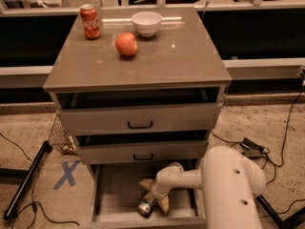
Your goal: Pick 7up can from bottom drawer and place on counter
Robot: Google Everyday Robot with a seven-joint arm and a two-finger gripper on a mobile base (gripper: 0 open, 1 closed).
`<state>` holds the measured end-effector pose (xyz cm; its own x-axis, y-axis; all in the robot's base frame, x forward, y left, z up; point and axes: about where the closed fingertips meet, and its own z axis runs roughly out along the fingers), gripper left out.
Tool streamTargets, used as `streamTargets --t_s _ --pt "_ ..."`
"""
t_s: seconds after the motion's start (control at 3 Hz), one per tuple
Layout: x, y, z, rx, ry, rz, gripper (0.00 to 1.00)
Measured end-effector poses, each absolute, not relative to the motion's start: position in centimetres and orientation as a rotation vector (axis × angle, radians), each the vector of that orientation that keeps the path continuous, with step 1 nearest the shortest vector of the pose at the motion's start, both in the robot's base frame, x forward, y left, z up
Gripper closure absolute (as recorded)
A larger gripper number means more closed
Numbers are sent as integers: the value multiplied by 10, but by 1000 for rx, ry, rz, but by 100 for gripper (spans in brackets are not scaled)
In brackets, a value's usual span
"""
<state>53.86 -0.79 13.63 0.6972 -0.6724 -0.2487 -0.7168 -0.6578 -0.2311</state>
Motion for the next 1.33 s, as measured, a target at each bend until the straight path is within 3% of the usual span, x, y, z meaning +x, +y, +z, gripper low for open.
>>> streamTargets --t_s 0.67,1.33 --pt "511 26 134 -2717 918 250 0" --pt "508 44 125 -2775 843 295 41"
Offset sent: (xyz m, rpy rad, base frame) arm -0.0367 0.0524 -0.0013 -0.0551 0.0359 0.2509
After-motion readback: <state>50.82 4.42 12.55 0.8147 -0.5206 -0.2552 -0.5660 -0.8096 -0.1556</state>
